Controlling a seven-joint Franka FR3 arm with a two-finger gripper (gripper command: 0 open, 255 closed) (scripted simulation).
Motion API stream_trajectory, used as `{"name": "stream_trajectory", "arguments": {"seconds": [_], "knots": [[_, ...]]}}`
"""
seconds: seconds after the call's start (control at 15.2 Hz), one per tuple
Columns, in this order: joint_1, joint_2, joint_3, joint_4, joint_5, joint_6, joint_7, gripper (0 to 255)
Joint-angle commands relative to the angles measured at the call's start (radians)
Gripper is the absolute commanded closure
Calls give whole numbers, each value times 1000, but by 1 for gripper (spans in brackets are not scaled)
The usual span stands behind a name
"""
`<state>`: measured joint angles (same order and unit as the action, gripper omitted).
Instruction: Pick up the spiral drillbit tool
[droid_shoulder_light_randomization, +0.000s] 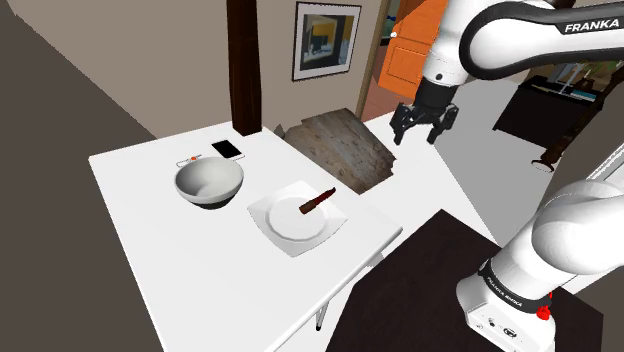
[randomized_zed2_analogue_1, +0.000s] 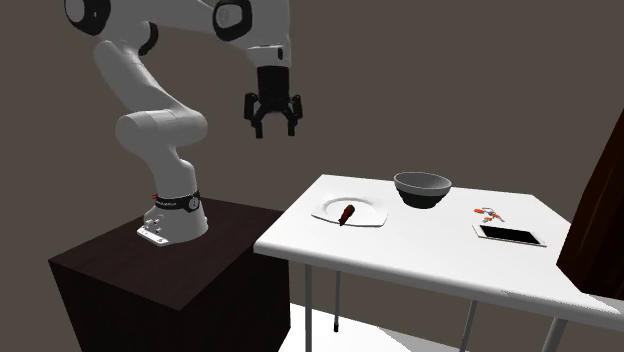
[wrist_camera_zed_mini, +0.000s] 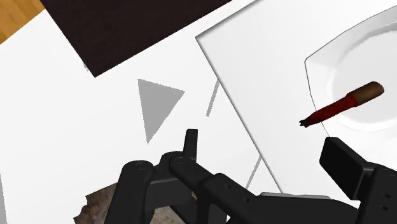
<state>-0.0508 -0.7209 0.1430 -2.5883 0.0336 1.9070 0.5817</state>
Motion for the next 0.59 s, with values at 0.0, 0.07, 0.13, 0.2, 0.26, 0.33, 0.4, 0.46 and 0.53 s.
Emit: {"name": "stream_trajectory", "arguments": {"seconds": [0.0, 0.07, 0.13, 0.2, 0.26, 0.33, 0.4, 0.46, 0.53], "knots": [[-8, 36, 49, -21, 33, 58, 114, 0], [-12, 58, 73, -28, 48, 88, 167, 0], [-16, 84, 97, -33, 62, 119, 220, 0], [-21, 112, 123, -35, 75, 151, 273, 0], [-28, 142, 147, -35, 86, 182, 327, 0], [-35, 174, 172, -34, 96, 214, 381, 0], [-43, 209, 197, -30, 103, 246, 435, 0], [-53, 246, 222, -24, 108, 278, 490, 0], [-63, 284, 247, -16, 109, 310, 546, 0]]}}
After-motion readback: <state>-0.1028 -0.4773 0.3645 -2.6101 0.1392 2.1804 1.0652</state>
